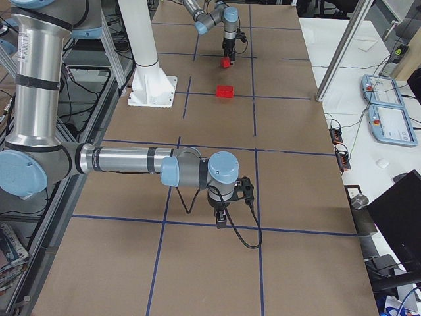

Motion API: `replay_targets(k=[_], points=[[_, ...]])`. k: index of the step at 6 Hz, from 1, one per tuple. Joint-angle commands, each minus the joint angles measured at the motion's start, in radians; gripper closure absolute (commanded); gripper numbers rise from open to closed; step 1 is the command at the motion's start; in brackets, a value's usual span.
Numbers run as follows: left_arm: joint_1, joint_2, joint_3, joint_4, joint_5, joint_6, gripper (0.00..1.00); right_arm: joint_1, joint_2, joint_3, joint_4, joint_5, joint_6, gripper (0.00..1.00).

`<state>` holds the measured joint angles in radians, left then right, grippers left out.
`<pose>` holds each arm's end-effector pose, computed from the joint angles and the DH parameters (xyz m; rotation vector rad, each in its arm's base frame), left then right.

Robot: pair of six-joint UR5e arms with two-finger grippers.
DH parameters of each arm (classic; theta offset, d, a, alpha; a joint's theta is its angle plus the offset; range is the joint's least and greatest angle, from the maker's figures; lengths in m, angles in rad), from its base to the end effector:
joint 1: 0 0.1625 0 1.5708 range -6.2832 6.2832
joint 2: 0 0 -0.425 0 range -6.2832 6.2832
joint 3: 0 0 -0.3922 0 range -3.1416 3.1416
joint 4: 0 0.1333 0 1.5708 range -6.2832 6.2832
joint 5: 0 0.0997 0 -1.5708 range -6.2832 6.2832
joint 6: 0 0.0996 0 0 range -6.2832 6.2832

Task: Form red blocks into L shape at center
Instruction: 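Lower the left gripper over the last red cube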

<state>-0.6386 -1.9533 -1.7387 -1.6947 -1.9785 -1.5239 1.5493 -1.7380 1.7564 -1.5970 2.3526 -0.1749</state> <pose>0.4482 -0.4496 0.3608 -0.1469 0.7633 -0.4245 0.0541 -0.4218 0.6458 0.0526 -0.7812 -0.1832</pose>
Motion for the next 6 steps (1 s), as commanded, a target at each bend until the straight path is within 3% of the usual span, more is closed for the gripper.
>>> replay_targets(k=[1,6], points=[[0.002,0.002,0.005,-0.005,0.001,0.001,0.02,0.0,0.0,0.0,0.0,0.0,0.0,0.0],[0.0,0.002,-0.022,0.006,-0.011,0.001,0.02,0.0,0.0,0.002,0.002,0.002,0.002,0.0]])
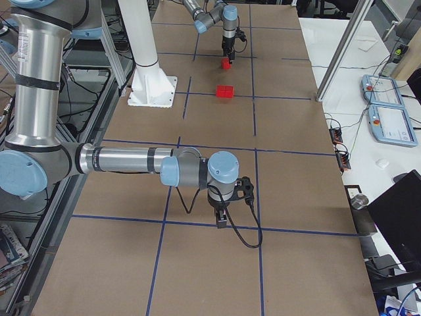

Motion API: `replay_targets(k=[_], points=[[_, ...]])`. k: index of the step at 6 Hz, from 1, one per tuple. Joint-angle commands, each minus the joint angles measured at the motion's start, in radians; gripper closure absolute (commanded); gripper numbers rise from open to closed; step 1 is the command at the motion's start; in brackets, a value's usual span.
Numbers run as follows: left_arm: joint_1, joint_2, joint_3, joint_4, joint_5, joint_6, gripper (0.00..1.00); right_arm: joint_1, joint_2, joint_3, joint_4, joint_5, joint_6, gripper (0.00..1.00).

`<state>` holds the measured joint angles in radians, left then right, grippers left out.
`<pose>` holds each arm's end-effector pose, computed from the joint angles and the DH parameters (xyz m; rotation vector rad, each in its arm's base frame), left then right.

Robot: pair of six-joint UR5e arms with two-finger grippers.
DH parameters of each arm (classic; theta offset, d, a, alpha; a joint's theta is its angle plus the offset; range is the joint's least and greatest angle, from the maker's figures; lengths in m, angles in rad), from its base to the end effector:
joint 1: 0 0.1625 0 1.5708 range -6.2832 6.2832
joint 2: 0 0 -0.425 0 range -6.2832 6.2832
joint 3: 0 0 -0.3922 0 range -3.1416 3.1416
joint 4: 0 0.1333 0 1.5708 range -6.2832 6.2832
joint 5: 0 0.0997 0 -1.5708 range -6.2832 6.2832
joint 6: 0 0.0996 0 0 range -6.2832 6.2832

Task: Form red blocks into L shape at center
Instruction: 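Close the left gripper on the red cube and lift it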

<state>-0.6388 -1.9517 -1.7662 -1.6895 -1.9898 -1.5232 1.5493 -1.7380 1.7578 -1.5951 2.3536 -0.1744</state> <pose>0.4438 -0.4452 0.3494 -0.1491 0.7852 -0.4142 0.0540 -0.4220 0.6449 0.0556 -0.7820 -0.1840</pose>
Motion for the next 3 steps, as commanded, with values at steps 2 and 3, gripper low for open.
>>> replay_targets(k=[2,3], points=[[0.004,0.002,0.03,-0.007,0.011,0.0,0.02,0.0,0.0,0.0,0.0,0.0,0.001,0.0],[0.01,0.002,0.043,-0.01,0.011,0.0,0.02,0.0,0.0,-0.001,0.0,0.0,0.001,0.0]])
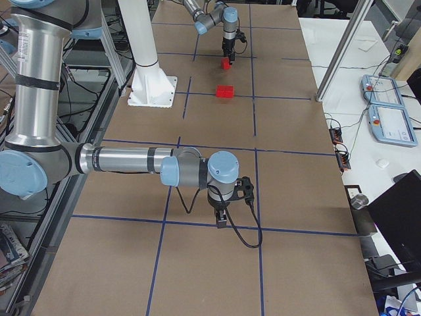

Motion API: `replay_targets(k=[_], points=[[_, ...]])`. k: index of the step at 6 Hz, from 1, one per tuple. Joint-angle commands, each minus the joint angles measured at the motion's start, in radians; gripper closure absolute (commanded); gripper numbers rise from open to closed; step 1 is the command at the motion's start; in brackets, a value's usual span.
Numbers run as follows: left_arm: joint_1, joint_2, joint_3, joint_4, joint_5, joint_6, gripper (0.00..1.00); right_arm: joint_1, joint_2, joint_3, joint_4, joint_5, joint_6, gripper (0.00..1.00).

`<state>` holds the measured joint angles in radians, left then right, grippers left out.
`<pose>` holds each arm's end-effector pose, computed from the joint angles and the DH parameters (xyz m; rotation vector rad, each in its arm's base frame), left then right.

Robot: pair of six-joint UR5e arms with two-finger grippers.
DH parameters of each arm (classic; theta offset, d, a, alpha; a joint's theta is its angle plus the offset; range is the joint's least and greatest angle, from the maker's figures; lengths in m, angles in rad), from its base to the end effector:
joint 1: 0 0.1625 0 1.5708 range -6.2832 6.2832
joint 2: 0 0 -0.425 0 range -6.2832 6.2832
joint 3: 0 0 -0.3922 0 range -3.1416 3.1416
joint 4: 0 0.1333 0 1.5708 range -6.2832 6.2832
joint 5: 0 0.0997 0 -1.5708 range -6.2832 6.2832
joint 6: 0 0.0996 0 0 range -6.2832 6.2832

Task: Form red blocks into L shape at center
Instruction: 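Close the left gripper on the red cube and lift it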

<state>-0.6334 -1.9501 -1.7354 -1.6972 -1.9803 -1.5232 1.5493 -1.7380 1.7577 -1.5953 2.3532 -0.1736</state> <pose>0.4506 -0.4471 0.3640 -0.1517 0.7597 -0.4193 0.0540 -0.4220 0.6450 0.0550 -0.7816 -0.1832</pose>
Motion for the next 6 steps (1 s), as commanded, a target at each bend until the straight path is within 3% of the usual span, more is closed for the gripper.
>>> replay_targets(k=[1,4,6], points=[[0.018,0.0,0.013,-0.001,0.003,0.0,0.02,-0.002,0.0,-0.001,0.0,-0.002,-0.001,0.0],[0.029,-0.001,0.025,-0.002,0.005,-0.002,0.19,0.0,0.0,-0.001,0.0,-0.002,-0.001,0.0],[0.027,-0.003,0.027,-0.003,0.005,-0.002,0.22,0.0,0.0,-0.001,0.0,0.0,-0.001,0.0]])
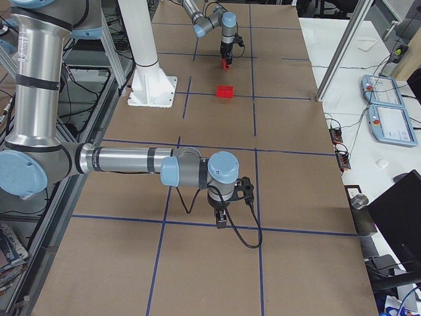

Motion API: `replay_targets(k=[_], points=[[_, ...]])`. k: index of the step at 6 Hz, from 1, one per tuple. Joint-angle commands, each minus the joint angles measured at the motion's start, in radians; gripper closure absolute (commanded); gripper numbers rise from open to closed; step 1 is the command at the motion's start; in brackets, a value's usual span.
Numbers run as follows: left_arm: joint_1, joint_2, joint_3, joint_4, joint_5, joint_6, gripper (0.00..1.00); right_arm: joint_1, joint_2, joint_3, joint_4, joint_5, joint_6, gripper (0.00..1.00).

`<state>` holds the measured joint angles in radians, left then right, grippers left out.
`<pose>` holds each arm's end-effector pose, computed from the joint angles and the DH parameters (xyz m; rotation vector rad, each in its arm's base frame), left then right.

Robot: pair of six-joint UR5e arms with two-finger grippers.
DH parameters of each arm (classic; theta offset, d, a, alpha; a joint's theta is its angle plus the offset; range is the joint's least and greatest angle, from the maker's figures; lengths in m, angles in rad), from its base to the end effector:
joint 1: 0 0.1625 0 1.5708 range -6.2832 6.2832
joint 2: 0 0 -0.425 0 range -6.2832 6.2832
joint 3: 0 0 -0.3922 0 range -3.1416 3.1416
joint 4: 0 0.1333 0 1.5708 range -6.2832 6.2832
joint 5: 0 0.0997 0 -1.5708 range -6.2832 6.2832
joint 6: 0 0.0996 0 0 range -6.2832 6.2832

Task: Form red blocks into L shape at center
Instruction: 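Close the left gripper on the red cube and lift it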

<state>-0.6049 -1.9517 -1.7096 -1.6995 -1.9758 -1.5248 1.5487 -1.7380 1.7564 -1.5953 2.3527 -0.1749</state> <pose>0.4673 -0.4374 0.3750 -0.1667 0.7354 -0.4011 0.0538 -0.4220 0.6456 0.0540 -0.7812 -0.1845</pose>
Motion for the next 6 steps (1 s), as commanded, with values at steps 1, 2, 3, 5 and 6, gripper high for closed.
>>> replay_targets(k=[1,2,3,5,6], points=[[-0.001,-0.001,0.002,0.0,0.002,0.0,0.22,0.001,0.0,0.0,0.0,-0.001,0.002,0.0],[-0.001,-0.001,0.004,0.0,0.021,0.0,0.22,0.001,0.0,0.0,0.0,0.0,0.002,0.0],[-0.001,-0.001,0.004,0.0,0.021,-0.002,0.24,-0.001,0.0,0.0,0.0,0.0,0.0,0.0],[-0.009,-0.006,-0.002,0.001,0.023,-0.005,0.81,0.001,0.0,0.002,0.0,0.0,0.002,0.0],[-0.027,-0.024,-0.019,0.012,0.023,-0.018,0.93,0.001,0.0,0.003,0.0,0.002,0.002,0.0]])
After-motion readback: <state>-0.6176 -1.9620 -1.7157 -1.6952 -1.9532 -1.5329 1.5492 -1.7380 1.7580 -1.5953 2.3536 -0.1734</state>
